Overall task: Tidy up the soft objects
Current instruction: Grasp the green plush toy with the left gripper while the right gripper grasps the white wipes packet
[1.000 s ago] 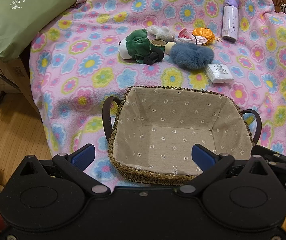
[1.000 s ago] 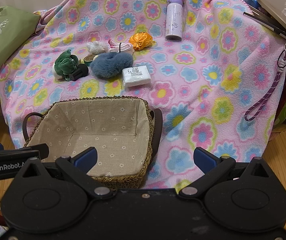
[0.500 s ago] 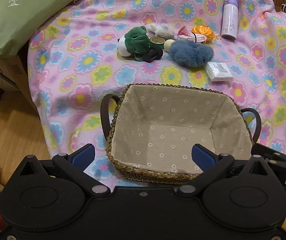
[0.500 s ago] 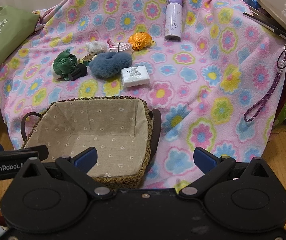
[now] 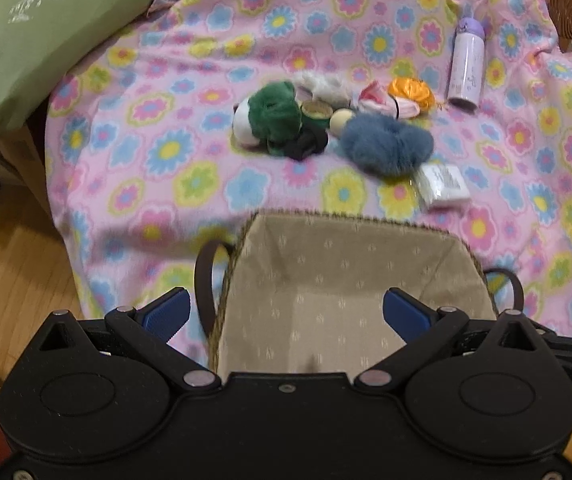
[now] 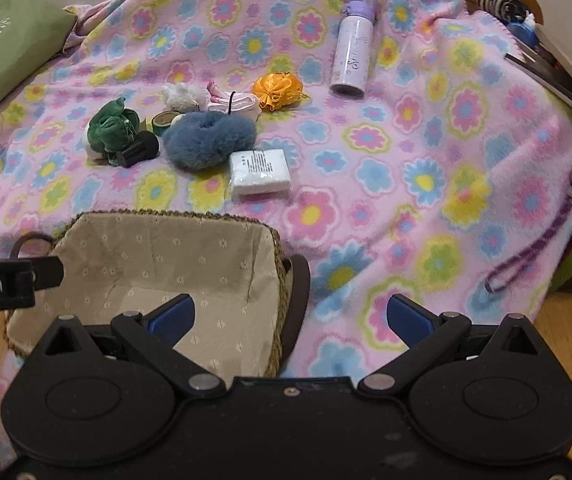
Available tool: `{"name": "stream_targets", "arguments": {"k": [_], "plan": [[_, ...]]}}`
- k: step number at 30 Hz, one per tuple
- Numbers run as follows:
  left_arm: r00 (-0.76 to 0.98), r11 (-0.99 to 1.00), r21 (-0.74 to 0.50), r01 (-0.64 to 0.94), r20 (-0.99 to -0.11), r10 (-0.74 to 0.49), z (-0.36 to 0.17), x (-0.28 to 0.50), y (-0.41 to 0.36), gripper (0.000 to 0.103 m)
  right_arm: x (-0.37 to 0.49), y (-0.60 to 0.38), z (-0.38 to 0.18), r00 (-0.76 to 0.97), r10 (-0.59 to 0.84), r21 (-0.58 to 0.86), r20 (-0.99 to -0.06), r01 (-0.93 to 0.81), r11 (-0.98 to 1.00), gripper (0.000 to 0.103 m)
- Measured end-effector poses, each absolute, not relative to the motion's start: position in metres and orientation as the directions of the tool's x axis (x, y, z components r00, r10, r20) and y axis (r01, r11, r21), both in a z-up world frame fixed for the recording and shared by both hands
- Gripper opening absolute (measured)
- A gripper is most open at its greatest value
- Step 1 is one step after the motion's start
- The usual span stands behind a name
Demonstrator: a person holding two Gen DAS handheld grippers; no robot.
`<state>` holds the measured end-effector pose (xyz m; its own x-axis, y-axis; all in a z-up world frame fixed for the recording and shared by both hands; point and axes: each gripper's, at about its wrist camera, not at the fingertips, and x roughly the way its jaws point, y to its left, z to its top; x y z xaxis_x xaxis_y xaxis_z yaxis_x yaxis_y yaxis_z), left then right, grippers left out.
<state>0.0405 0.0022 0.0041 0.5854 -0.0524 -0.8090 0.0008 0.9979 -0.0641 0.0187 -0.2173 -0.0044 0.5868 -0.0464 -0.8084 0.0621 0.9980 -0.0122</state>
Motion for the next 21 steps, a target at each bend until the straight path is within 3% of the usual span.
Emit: {"name": "stream_targets", "arguments": {"k": [21], "plan": [[0.558,0.999,-0.046,-0.003,-0.829,-0.036,-0.011,0.172,0.016,0.098,0.157,-0.230,-0.036,0.513,0.038,0.061,-0.857,0.029,0.998,0.099]]}}
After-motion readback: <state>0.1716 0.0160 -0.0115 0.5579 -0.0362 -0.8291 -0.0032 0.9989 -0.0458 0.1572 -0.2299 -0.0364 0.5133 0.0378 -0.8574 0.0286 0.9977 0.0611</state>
